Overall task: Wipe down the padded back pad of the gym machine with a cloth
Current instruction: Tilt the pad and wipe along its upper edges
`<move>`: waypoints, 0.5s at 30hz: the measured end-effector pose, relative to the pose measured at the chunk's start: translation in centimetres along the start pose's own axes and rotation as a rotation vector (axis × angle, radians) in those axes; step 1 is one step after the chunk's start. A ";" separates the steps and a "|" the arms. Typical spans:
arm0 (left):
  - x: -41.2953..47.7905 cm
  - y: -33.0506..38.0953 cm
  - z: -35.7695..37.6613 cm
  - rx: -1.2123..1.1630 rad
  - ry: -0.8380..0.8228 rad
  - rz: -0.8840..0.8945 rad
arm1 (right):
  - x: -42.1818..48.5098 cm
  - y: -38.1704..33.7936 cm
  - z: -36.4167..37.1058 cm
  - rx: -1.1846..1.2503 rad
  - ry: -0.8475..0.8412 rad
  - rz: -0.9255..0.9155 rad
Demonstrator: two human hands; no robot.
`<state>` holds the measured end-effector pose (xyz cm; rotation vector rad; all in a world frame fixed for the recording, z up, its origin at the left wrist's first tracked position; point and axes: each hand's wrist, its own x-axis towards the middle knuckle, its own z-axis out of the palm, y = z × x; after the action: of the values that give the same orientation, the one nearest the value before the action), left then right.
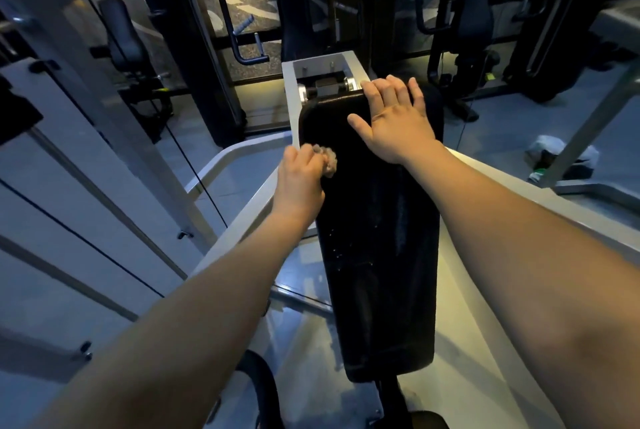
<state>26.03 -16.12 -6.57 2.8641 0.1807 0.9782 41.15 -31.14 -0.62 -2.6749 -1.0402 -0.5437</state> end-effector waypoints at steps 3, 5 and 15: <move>-4.7 -0.1 1.7 -0.021 -0.201 -0.046 | -0.1 -0.2 -0.6 -0.013 -0.027 -0.002; -4.6 0.0 0.8 -0.072 -0.219 -0.042 | -0.3 -0.1 -1.0 -0.013 -0.030 -0.015; 8.1 2.2 -4.2 -0.024 0.066 0.097 | -2.4 0.3 -1.3 -0.010 0.015 -0.036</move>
<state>30.00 -16.82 1.93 2.8447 0.0349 1.0848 39.34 -33.27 -0.46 -2.6609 -1.0869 -0.5760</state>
